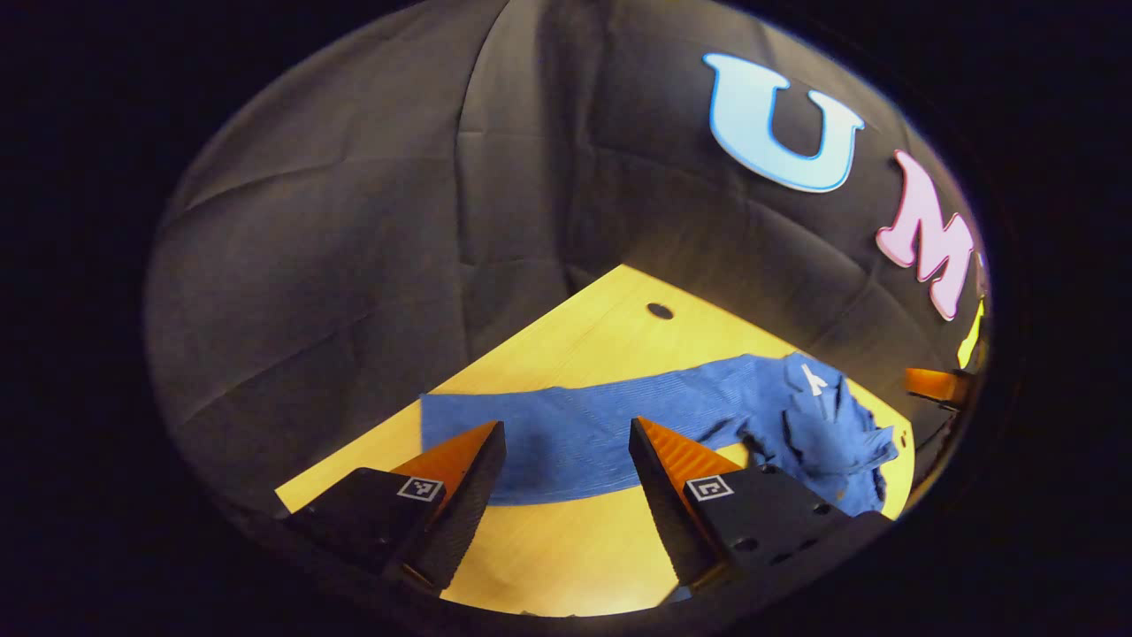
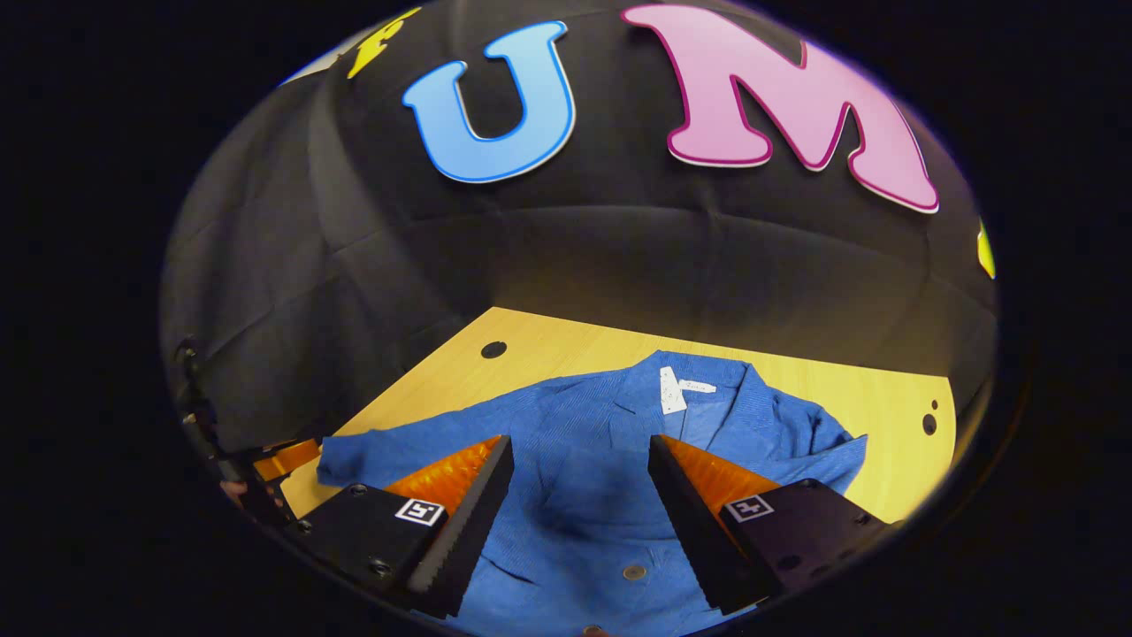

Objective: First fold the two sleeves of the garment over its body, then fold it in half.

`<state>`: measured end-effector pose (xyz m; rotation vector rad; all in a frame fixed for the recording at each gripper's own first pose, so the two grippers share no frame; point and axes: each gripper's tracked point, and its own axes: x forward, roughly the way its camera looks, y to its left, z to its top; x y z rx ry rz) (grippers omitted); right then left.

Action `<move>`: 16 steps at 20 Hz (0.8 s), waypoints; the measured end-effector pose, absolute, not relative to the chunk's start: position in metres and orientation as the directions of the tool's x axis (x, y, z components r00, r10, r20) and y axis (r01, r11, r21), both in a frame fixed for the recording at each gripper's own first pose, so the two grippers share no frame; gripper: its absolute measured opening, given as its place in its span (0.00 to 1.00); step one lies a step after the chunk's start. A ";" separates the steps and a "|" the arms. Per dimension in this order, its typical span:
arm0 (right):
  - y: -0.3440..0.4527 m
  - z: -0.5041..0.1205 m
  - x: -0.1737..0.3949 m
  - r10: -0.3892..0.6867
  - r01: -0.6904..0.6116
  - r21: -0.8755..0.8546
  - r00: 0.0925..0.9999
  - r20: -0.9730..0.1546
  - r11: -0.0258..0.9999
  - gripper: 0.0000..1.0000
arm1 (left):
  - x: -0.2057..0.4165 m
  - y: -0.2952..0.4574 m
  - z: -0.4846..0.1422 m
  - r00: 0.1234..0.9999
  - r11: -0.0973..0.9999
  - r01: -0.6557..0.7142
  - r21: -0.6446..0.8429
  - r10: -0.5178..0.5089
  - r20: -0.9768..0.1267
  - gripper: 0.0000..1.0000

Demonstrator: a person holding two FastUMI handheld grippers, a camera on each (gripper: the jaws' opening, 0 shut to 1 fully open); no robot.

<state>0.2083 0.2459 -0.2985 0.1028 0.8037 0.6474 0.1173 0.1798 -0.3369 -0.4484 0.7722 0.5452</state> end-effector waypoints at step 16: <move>0.129 -0.164 0.048 0.477 -0.356 0.319 0.677 -0.560 0.879 0.97 | 0.102 0.217 -0.413 0.269 0.755 -0.655 -0.032 0.193 -0.944 0.83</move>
